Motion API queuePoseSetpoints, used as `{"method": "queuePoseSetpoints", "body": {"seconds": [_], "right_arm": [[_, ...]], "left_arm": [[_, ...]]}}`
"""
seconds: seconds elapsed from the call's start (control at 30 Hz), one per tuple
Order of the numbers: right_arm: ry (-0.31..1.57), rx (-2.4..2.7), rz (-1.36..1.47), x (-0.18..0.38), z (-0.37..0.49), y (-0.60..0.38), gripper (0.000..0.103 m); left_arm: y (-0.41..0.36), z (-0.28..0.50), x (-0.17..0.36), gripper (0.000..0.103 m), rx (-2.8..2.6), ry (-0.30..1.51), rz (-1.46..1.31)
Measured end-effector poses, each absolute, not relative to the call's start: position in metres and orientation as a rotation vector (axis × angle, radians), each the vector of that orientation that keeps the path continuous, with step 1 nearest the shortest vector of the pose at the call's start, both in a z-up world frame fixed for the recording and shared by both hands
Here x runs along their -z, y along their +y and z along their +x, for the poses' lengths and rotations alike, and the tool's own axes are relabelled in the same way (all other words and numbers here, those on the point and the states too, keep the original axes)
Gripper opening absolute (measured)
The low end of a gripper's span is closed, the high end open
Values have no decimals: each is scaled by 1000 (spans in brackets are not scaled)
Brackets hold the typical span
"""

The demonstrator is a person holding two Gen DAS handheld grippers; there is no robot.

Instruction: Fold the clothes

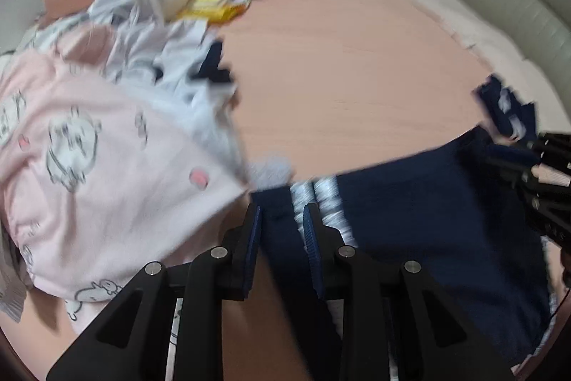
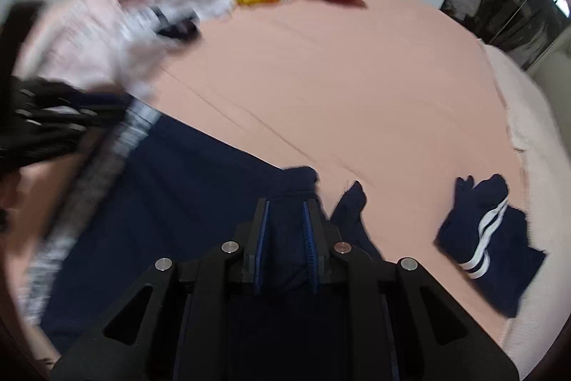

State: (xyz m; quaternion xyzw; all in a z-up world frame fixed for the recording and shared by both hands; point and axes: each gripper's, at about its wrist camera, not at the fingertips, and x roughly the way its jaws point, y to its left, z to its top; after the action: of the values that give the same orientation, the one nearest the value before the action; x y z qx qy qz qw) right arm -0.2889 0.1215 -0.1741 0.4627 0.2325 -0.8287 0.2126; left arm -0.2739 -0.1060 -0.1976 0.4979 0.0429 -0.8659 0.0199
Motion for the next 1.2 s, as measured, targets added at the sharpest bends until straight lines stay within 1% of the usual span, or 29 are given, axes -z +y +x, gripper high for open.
{"method": "queuePoseSetpoints", "body": {"seconds": [0.03,0.07,0.13,0.17,0.2,0.23,0.27,0.33,0.37,0.43,0.5,0.57,0.63,0.7,0.8,0.9,0.93,1.0,1.1,1.17,1.2], "right_arm": [[633,2326,1330,182,-298,124,17],[582,2362,1388,191,-314,130,17],[514,2384,1399,193,-322,136,17],[495,2387,1387,192,-321,137,17],[475,2390,1375,191,-321,139,18],[456,2393,1364,189,-321,140,19],[437,2395,1351,188,-320,141,20],[441,2377,1311,183,-313,138,21],[492,2379,1318,186,-314,134,24],[587,2389,1382,199,-322,132,25],[464,2409,1408,192,-330,139,25],[343,2444,1413,170,-324,148,25],[264,2442,1369,142,-305,157,26],[229,2463,1324,113,-268,171,28],[175,2488,1356,101,-222,182,28],[26,2457,1434,101,-169,226,29],[-9,2445,1468,103,-149,242,30],[-56,2420,1531,117,-114,262,32],[-102,2420,1634,152,-90,274,32],[-208,2464,1627,166,-76,289,32],[-257,2484,1607,170,-74,296,32]], "left_arm": [[-112,-274,197,28,2684,181,1539],[-118,-273,195,28,2682,250,1529],[-128,-270,187,30,2704,350,1491],[-131,-268,183,32,2734,392,1499],[-131,-269,183,41,2760,425,1545],[-128,-269,185,42,2781,437,1605],[-124,-268,186,42,2784,395,1644],[-116,-265,189,42,2756,249,1643],[-114,-266,190,43,2743,200,1626],[-111,-268,193,43,2717,105,1590],[-118,-267,189,43,2710,191,1582],[-120,-262,181,43,2722,235,1593],[-111,-248,170,43,2748,199,1602],[-94,-222,156,43,2767,187,1639],[-80,-197,147,43,2773,266,1729],[-59,-144,141,43,2806,372,1773],[-51,-127,140,43,2802,368,1778],[-41,-98,145,43,2746,294,1766],[-51,-73,154,43,2658,330,1733],[-62,-69,159,43,2634,359,1718],[-65,-69,166,43,2622,328,1727]]}}
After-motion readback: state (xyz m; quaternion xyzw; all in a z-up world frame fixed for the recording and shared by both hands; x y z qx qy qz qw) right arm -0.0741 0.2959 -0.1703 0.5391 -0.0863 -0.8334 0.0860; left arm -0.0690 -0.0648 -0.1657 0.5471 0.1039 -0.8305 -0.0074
